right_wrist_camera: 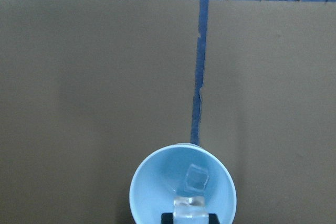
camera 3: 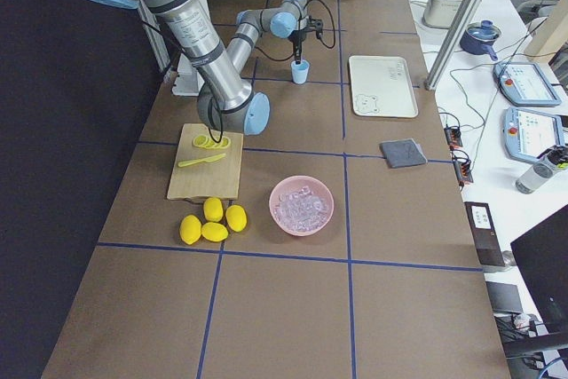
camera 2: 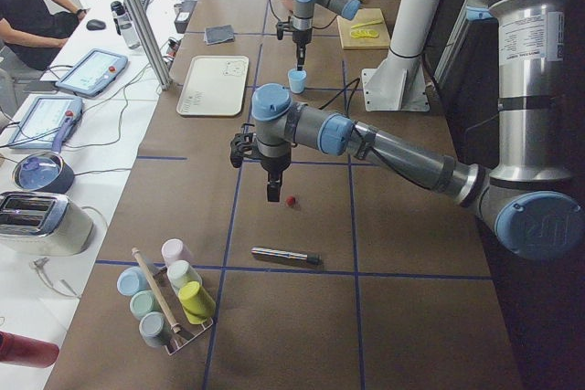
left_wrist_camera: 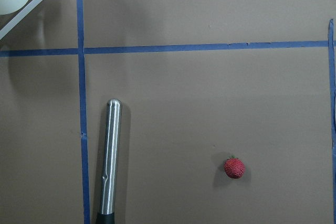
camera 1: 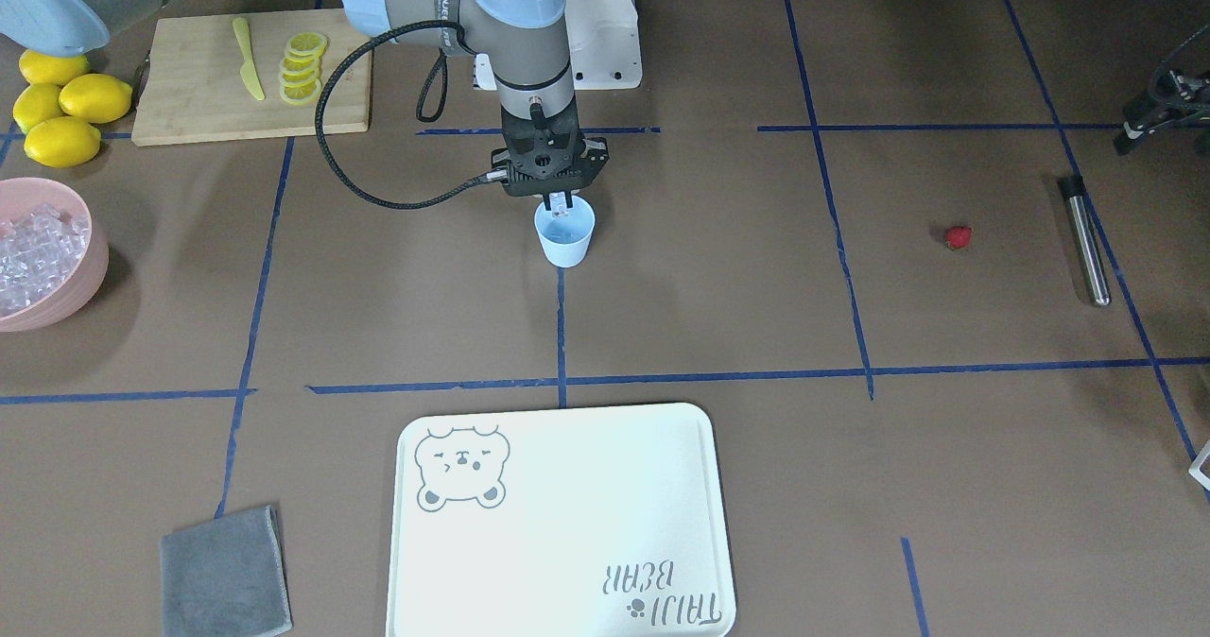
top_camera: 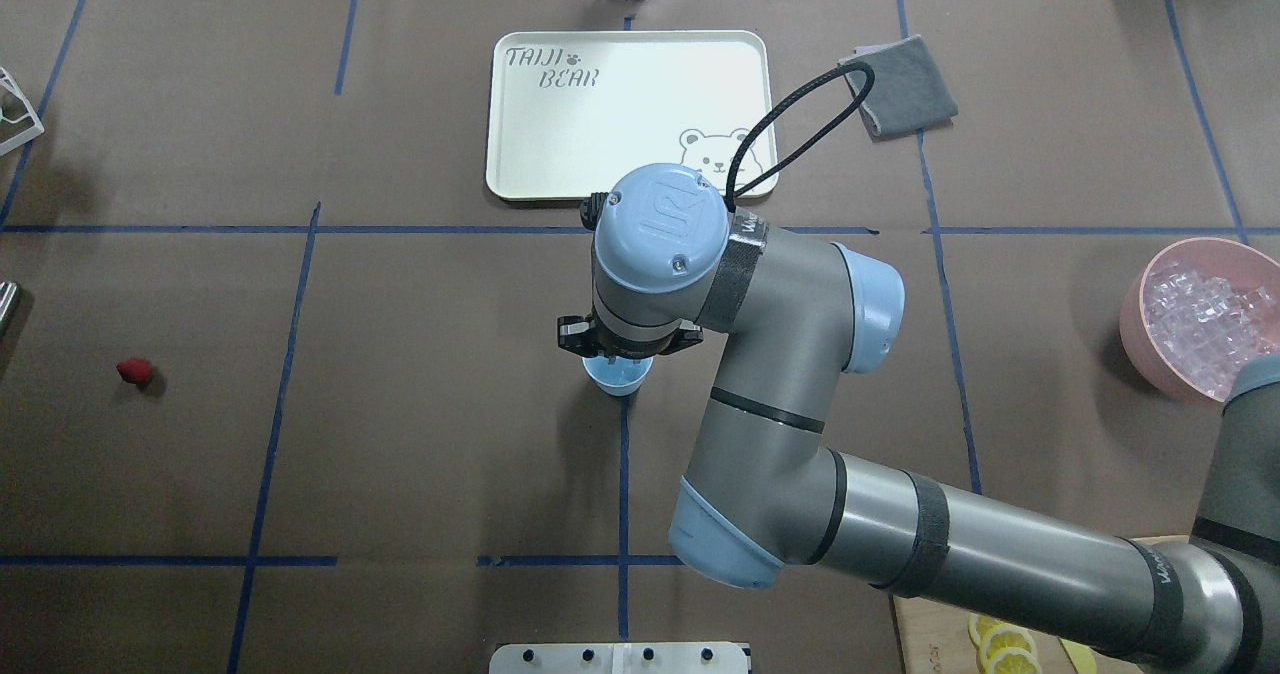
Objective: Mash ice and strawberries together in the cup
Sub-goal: 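Open the right gripper to drop the ice cube into the cup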
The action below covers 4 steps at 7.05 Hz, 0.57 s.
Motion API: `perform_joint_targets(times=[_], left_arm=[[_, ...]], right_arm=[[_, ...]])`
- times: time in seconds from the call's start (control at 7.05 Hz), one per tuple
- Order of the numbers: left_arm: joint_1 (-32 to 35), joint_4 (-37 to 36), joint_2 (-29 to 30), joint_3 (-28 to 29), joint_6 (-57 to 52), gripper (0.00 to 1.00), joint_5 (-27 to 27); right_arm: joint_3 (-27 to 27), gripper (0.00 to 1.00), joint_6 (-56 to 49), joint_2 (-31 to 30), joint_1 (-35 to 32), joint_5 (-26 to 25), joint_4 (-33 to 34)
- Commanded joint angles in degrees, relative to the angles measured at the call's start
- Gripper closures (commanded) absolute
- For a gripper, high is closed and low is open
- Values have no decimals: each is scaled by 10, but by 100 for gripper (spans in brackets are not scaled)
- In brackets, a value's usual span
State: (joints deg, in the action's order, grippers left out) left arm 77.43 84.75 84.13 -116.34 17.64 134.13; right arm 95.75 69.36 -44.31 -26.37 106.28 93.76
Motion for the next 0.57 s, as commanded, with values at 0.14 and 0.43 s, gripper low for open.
perform_joint_targets(times=[0.14,0.43], left_arm=[[0,1,3,0,0,0,1],[0,0,3,0,2,0,0]], right_arm=[[1,2,1,4,-1,0,-3],[1,2,1,5,-3,0,-3]])
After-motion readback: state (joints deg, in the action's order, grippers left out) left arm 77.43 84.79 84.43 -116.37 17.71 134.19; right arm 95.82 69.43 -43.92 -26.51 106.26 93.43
